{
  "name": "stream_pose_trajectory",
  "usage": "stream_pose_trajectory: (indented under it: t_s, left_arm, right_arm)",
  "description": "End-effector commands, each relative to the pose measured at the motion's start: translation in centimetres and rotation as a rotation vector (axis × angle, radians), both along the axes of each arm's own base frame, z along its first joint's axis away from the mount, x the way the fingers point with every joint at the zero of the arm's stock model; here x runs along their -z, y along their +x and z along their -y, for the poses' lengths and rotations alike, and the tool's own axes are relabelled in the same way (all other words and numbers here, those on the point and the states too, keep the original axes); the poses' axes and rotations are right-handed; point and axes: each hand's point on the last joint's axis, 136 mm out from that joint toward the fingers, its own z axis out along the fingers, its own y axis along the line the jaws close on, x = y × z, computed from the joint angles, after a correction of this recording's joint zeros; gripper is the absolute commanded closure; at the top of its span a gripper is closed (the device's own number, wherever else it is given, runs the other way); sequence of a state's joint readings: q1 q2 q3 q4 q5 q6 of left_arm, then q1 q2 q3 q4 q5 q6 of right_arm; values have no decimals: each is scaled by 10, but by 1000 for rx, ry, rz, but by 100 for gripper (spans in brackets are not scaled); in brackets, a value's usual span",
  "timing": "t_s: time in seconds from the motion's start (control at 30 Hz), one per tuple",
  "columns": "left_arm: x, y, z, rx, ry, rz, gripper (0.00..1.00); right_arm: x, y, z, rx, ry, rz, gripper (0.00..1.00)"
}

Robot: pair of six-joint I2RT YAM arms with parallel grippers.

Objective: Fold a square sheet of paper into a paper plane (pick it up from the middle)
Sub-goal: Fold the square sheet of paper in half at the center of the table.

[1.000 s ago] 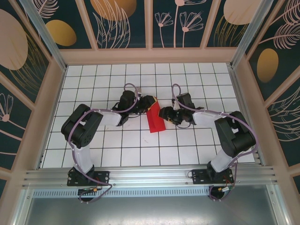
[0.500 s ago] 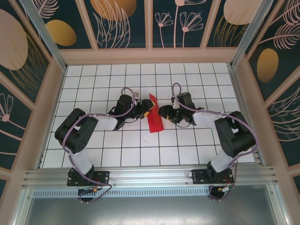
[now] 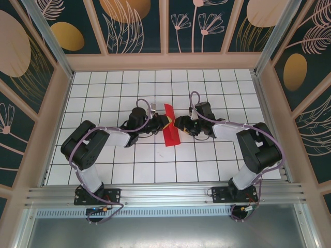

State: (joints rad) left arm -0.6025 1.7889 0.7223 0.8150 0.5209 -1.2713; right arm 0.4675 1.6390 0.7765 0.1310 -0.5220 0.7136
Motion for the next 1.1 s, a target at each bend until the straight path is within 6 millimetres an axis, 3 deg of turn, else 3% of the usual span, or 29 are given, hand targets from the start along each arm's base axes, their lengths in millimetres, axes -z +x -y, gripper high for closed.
stream_pose_trajectory:
  t_s: [0.0,0.3,0.5,0.73,1.07]
  left_arm:
    - [11,-3,-3,9,47,22,98]
    - [40,-1,-17,5,198,19,97]
    - [50,2,-23,24,286,23,94]
    - [53,5,-11,65,258,22,93]
    - [60,7,-13,69,295,14,90]
  right_arm:
    - [-13,3,-3,-6,11,36,38]
    - [-24,6,4,-23,4,75,33]
    - [-32,7,6,-64,20,94,31]
    - [-16,10,2,-89,-3,44,31]
    - [10,19,-6,-164,-71,-1,33]
